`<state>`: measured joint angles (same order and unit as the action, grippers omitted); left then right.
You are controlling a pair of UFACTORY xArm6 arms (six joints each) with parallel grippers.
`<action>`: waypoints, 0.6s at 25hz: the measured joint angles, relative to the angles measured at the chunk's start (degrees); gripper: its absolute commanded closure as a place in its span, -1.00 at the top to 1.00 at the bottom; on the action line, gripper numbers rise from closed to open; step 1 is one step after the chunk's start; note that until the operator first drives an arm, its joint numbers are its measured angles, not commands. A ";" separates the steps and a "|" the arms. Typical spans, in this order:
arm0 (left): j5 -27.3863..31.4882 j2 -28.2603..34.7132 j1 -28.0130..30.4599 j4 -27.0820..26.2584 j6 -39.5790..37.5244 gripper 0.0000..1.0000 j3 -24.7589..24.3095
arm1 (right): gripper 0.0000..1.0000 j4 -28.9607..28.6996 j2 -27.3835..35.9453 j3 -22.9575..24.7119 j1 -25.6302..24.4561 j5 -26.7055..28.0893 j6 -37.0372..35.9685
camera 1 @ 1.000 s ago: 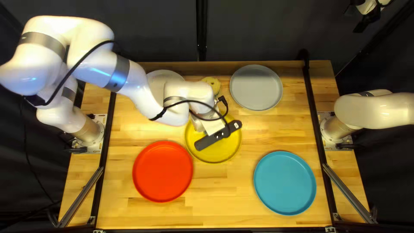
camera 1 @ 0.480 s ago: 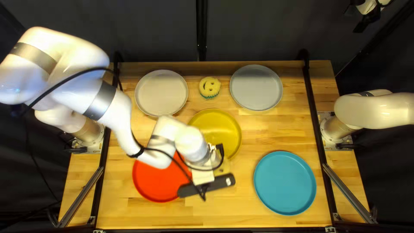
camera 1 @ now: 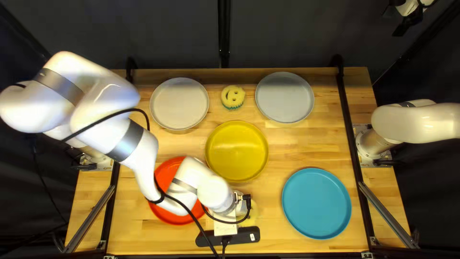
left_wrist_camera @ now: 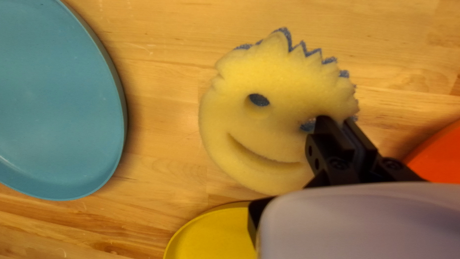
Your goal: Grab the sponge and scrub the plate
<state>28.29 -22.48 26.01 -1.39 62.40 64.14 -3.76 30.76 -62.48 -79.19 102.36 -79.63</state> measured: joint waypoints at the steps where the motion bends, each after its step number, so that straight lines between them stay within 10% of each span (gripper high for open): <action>1: -0.42 0.34 -0.12 -0.37 0.34 1.00 -0.45 | 1.00 0.00 0.00 0.00 0.00 0.00 0.00; 15: -0.63 2.31 -1.76 0.84 -2.66 1.00 -1.43 | 1.00 0.00 0.00 0.00 0.00 0.00 0.00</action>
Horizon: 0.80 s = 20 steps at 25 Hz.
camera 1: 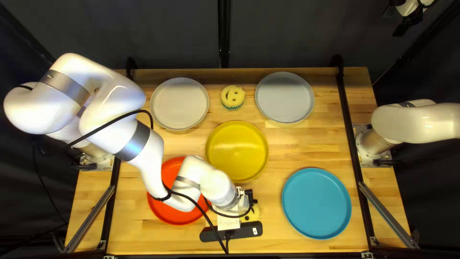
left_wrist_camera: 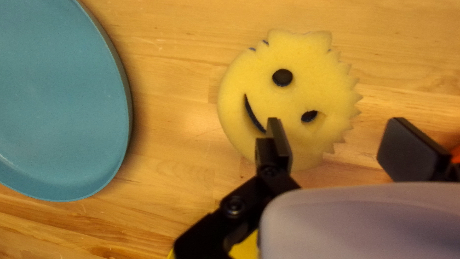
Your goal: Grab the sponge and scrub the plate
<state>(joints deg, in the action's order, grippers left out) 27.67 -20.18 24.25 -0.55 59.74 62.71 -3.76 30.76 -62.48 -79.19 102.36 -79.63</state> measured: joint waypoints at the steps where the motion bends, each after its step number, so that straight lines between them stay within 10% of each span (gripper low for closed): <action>1: -0.01 1.05 -0.41 0.45 -1.08 1.00 -0.86 | 1.00 0.00 0.00 0.00 0.00 0.00 0.00; 20: 1.86 24.80 -16.51 -0.37 -4.12 1.00 -19.18 | 1.00 0.00 0.00 0.00 0.00 0.00 0.00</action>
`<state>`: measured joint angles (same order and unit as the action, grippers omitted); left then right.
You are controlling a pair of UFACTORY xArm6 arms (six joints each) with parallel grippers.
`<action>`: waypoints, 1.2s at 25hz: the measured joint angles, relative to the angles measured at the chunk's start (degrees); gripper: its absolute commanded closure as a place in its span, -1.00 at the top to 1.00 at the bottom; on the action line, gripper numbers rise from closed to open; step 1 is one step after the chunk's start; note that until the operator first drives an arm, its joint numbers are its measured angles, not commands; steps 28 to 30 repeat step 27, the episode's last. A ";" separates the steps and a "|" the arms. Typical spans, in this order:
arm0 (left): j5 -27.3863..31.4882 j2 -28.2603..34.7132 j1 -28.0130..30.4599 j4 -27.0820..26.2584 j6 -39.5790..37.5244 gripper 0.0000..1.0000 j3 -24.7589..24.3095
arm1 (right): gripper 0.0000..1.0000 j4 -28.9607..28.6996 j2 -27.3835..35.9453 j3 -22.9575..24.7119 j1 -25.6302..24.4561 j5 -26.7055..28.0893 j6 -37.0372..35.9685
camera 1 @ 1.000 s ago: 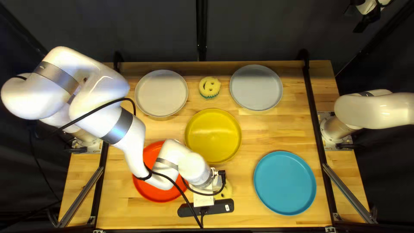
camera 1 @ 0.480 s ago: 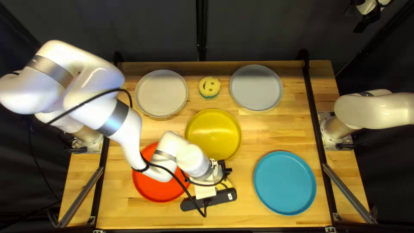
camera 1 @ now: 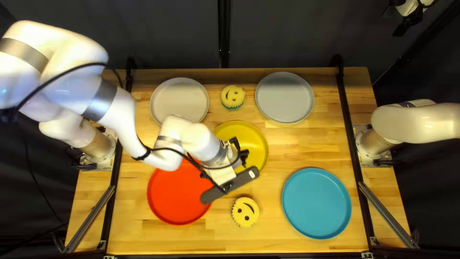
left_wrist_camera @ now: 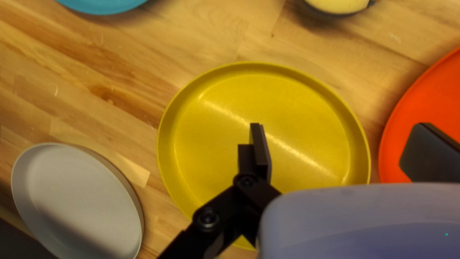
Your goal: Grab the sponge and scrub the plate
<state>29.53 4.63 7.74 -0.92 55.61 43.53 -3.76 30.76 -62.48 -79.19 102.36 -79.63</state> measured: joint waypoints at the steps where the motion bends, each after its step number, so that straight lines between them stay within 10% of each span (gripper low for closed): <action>1: 0.64 1.81 -1.53 -0.55 1.15 1.00 -1.24 | 1.00 0.00 0.00 0.00 0.00 0.00 0.00; 18: 34.22 36.46 -27.85 -2.61 14.43 1.00 -6.59 | 1.00 0.00 0.00 0.00 0.00 0.00 0.00; 30: 39.76 39.53 -29.47 -1.56 13.11 1.00 -4.41 | 1.00 0.00 0.00 0.00 0.00 0.00 0.00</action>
